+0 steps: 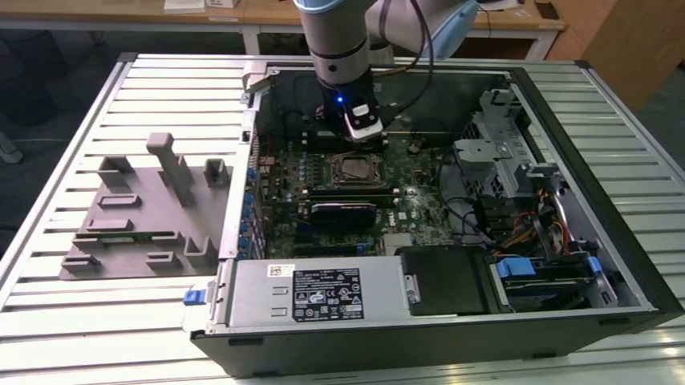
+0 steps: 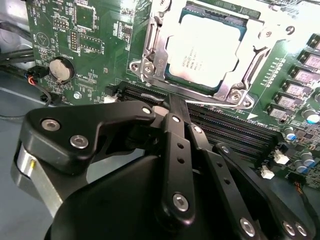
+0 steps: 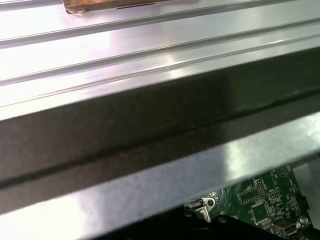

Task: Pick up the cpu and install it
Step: 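Install the first cpu locking lever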

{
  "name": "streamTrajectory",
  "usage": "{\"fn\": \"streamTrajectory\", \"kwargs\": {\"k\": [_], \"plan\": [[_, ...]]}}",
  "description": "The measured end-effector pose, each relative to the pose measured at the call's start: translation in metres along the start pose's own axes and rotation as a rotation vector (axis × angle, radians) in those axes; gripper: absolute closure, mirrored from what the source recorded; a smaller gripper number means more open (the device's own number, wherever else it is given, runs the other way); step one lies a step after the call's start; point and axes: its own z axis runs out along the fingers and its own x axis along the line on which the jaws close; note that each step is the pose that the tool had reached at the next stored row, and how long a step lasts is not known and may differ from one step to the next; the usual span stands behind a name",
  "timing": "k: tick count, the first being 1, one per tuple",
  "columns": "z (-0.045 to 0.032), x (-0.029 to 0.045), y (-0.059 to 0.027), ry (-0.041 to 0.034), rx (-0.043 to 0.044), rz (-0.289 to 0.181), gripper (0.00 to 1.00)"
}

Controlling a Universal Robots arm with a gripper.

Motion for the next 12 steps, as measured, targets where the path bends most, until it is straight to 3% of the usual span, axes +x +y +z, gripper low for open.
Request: {"fn": "streamTrajectory", "kwargs": {"k": [12], "plan": [[0.0027, 0.0054, 0.0006, -0.0171, 0.0, 0.021, 0.89]]}}
